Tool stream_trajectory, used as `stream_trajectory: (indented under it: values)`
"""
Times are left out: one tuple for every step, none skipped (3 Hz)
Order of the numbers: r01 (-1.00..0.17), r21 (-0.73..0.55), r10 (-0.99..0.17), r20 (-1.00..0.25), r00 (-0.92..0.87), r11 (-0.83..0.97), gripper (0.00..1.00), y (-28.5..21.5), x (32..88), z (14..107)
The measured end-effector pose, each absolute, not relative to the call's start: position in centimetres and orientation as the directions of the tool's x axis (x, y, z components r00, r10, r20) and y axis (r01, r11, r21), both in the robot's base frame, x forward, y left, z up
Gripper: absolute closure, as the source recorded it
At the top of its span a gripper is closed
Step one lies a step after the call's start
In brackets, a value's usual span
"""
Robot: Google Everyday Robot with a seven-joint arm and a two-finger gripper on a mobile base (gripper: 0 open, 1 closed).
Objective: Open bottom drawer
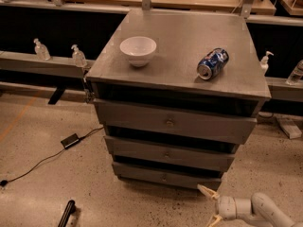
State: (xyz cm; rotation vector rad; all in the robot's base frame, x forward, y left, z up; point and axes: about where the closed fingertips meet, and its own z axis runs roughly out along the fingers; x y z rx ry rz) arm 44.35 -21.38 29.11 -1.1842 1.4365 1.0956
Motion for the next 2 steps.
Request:
stream_trajectory:
  values:
    - [-0.968, -0.119, -0.171, -0.982, 0.082, 0.221, 0.0, -22.1, 49.1, 29.4]
    - [-0.944, -0.141, -0.233, -0.97, 0.071, 0.298, 0.0, -22.2, 52.1, 29.0]
